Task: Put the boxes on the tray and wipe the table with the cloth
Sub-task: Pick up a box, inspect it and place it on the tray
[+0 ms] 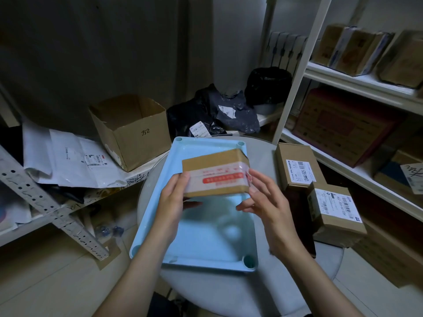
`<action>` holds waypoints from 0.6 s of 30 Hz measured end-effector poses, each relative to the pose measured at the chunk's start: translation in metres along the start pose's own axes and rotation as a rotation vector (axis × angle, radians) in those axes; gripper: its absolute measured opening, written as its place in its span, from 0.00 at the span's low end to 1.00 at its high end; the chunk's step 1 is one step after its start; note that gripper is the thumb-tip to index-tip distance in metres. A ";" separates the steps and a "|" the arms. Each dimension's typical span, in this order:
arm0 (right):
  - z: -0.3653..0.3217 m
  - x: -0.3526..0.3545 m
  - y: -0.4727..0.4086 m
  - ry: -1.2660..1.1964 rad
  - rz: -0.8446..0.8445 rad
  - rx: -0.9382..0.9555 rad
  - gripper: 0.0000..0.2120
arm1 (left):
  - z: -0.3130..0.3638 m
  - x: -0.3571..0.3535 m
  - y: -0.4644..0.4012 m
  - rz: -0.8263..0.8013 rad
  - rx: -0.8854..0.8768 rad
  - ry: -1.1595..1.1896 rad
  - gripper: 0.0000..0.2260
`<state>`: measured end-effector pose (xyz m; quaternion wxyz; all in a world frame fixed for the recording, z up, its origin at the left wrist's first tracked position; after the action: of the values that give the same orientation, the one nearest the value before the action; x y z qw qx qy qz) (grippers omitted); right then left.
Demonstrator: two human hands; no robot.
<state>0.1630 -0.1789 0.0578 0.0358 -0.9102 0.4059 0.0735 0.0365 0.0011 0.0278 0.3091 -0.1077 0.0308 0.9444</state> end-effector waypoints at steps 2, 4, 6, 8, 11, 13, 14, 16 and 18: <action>0.001 0.003 0.000 -0.075 0.011 0.001 0.18 | 0.002 0.000 0.001 0.029 -0.004 -0.003 0.09; 0.004 0.003 -0.002 -0.118 0.015 -0.014 0.20 | 0.007 -0.006 0.001 -0.005 -0.065 -0.081 0.06; 0.008 0.000 -0.003 -0.128 0.021 -0.008 0.27 | 0.010 -0.015 0.002 -0.057 -0.116 -0.134 0.06; 0.008 -0.002 -0.004 -0.146 0.035 0.019 0.29 | 0.010 -0.023 0.003 -0.116 -0.110 -0.107 0.10; 0.002 -0.006 -0.002 -0.050 0.053 0.079 0.28 | 0.008 -0.031 0.005 -0.196 -0.023 -0.019 0.18; 0.000 -0.012 0.002 0.036 0.009 0.116 0.29 | 0.008 -0.034 0.007 -0.254 0.018 0.010 0.26; -0.001 -0.015 0.006 0.063 -0.022 0.133 0.30 | 0.008 -0.035 0.009 -0.285 0.032 0.022 0.29; -0.002 -0.018 0.011 0.088 -0.087 0.163 0.31 | 0.011 -0.035 0.010 -0.329 0.049 0.038 0.32; -0.001 -0.018 0.012 0.080 -0.129 0.162 0.31 | 0.014 -0.033 0.011 -0.327 0.047 0.035 0.30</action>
<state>0.1422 -0.1739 0.0614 0.0978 -0.9309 0.3520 0.0016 0.0536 -0.0252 0.0487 0.4607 -0.1203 0.0400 0.8785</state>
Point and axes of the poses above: each hand's wrist, its own y-axis away from the middle knuckle, its own x-axis out of the back of the hand, z = x × y, the point moved 8 cm from there along -y, towards the middle knuckle, and after that the axes turned 5 degrees about -x, right-handed, at the moved point
